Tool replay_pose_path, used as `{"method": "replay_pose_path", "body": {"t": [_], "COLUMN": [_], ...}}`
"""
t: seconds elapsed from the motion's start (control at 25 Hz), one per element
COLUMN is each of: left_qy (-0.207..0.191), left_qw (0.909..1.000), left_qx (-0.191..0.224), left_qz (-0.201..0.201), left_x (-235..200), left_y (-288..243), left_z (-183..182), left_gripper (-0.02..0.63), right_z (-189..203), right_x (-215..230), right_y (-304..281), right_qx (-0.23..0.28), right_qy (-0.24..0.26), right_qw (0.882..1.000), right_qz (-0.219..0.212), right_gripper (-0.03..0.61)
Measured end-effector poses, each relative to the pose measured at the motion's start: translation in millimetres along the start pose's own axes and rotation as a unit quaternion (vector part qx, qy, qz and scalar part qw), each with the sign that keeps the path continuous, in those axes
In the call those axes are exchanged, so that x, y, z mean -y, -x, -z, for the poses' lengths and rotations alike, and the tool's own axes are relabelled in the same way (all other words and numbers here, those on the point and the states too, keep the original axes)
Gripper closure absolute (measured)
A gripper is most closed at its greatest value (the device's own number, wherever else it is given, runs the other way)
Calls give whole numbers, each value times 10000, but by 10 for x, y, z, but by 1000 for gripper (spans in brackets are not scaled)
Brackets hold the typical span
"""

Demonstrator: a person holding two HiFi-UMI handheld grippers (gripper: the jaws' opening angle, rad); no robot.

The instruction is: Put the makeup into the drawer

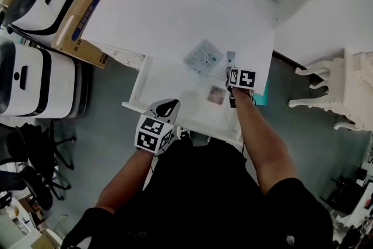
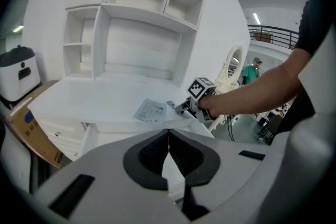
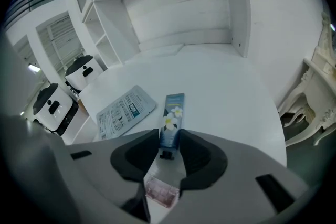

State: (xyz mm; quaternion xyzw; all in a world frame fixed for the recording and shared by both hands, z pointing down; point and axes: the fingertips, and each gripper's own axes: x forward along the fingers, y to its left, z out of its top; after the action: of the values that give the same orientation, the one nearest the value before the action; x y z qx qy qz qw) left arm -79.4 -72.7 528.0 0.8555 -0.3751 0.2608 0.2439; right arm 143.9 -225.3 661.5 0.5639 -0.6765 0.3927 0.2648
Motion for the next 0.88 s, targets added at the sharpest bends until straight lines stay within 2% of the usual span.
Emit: {"method": "replay_pose_path", "body": {"t": [0.16, 0.6, 0.88], "left_qy": [-23, -115, -146], "left_qw": [10000, 9996, 9988], "left_qx": [12, -16, -174], "left_qz": [32, 265, 426], "left_x": [2, 58, 91], "left_y": [-19, -129, -253], "left_z": [-10, -80, -50], "left_gripper": [603, 603, 603], "right_z": [24, 54, 172], "right_x": [27, 113, -3], "right_y": [20, 222, 517], "right_qx": [-15, 154, 297], "right_qy": [-105, -259, -19], "right_qw": [9998, 9991, 9980], "right_qz": [-148, -289, -559], "right_gripper": [451, 456, 456]}}
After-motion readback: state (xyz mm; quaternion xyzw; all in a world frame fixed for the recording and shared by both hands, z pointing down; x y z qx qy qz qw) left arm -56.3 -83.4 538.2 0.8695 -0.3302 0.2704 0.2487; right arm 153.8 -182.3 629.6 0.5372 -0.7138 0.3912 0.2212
